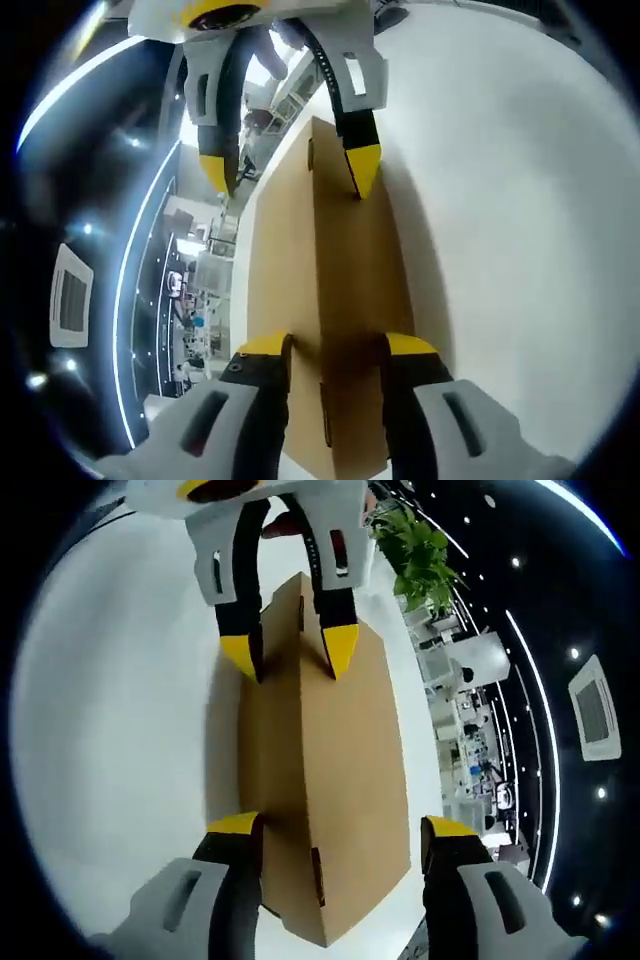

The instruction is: Operate the shoe box by opening the lid, removing the specified soft item, and placing it in the target area until the item is outside and the box remains undamaged.

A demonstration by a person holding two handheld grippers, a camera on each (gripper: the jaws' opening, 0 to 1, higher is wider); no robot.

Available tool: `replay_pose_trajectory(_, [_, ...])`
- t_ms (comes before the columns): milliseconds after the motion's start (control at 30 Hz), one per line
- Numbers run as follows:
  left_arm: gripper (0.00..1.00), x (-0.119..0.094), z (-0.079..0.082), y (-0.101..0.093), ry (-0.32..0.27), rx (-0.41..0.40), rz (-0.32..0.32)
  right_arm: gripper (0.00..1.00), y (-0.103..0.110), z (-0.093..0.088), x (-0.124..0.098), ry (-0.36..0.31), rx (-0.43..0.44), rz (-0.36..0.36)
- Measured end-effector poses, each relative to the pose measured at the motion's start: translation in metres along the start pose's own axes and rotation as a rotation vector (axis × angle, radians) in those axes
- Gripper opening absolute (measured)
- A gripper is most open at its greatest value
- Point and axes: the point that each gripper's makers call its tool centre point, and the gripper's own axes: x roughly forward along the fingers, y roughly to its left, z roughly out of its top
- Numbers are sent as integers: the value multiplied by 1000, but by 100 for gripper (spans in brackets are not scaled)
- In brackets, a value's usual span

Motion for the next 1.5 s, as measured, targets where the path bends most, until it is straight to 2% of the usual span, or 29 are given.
replay_pose_trajectory(33, [35,0,0,1,3,0,-3,64,1,-1,1,1,31,4])
replay_pose_trajectory(167, [35,-1,0,1,-2,2,-3,66,0,-7,4,24,61,1])
replay_pose_trajectory(400, [35,-1,0,1,4,5,-4,67,0,-6,4,28,50,-20])
replay_pose_trajectory(467, [36,-1,-1,0,6,28,-1,65,2,-5,2,26,34,-22])
replay_pose_trajectory(500, [37,-1,-2,0,13,85,-4,62,5,-3,1,24,9,-20])
replay_pose_trajectory(533, [39,0,-3,-2,10,92,-5,60,5,-2,0,21,-19,-26])
replay_pose_trajectory(633, [46,-2,-5,-8,-6,86,-18,54,10,1,-2,18,-28,-25])
replay_pose_trajectory(733, [48,-6,-12,-11,-10,70,-8,50,10,0,-3,16,-29,-27])
replay_pose_trajectory(867, [41,-10,-18,-4,-20,28,15,41,19,0,-1,18,-30,2])
replay_pose_trajectory(933, [35,-11,-17,1,-20,3,28,38,22,1,1,26,-31,7])
replay_pose_trajectory(1000, [34,-10,-17,2,-19,-27,25,37,23,3,2,22,-37,6])
replay_pose_trajectory(1333, [34,-11,-17,1,-18,-6,38,35,25,4,5,27,-18,17])
replay_pose_trajectory(1400, [35,-9,-18,-1,-12,35,46,34,25,4,5,28,-16,16])
replay_pose_trajectory(1500, [35,-8,-19,-1,-14,54,51,34,25,4,5,34,-15,17])
